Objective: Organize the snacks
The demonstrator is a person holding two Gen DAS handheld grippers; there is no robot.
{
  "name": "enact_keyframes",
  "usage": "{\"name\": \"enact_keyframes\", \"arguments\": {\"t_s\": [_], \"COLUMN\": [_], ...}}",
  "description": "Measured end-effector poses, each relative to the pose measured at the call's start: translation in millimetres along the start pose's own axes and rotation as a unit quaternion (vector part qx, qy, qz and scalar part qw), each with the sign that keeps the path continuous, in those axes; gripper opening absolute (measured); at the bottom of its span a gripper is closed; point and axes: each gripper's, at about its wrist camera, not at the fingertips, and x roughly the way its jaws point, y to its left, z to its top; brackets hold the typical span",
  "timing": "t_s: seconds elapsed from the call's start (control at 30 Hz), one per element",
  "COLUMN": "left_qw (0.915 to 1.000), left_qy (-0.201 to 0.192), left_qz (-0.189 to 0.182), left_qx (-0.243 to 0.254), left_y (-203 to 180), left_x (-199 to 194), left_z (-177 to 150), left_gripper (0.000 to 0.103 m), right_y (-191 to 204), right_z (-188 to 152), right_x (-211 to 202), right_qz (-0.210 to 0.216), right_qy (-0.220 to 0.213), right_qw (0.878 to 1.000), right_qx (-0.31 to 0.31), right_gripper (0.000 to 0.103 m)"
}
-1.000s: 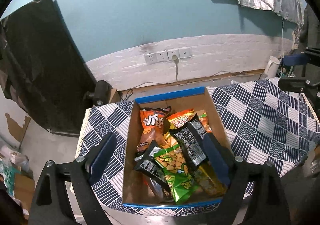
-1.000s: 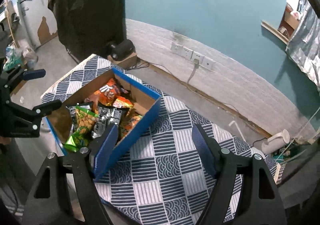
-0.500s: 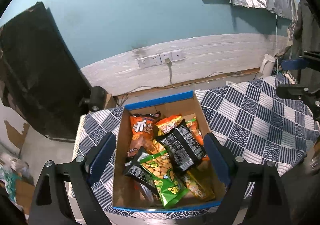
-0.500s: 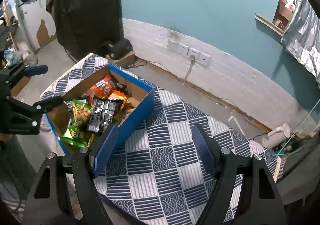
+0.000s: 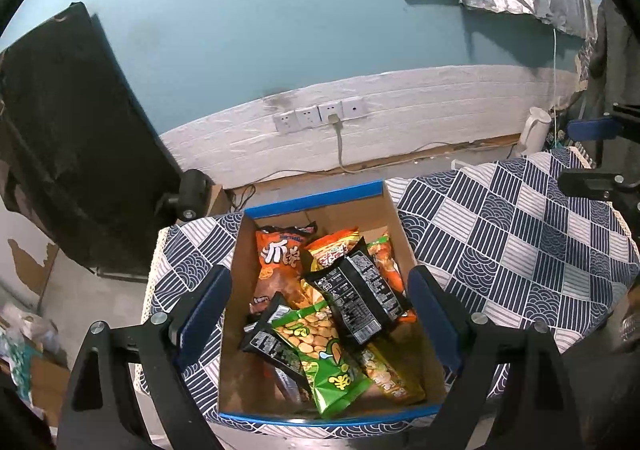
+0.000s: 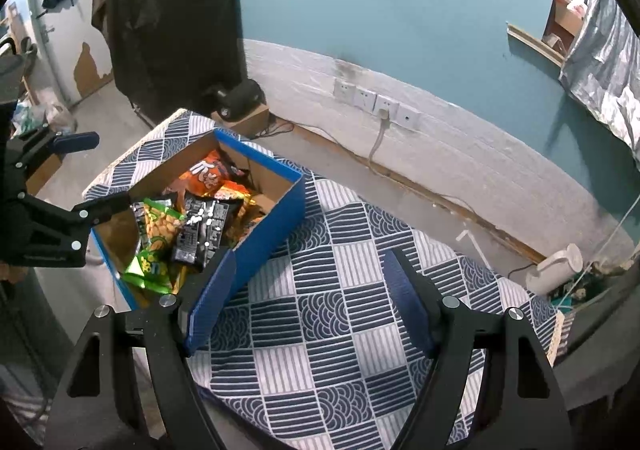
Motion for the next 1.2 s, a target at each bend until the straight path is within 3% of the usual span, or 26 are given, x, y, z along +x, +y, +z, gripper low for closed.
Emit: {"name": "enact_keyframes", "arguments": {"t_s": [1.2], "left_qw": [0.9998], "left_qy": [0.018], "left_qz": [0.013], "left_qx": [0.003], "left_y": [0.4], "left_x": [5.0], "left_z": [0.6], "left_gripper": [0.091], "right_y": [0.5], "right_z": [-2.5], "right_x": [-0.1], "right_qz": [0.0], "right_qy": [0.0], "right_qw": [1.0], "right_qx": [-0.002], "right_gripper": [0.076]}}
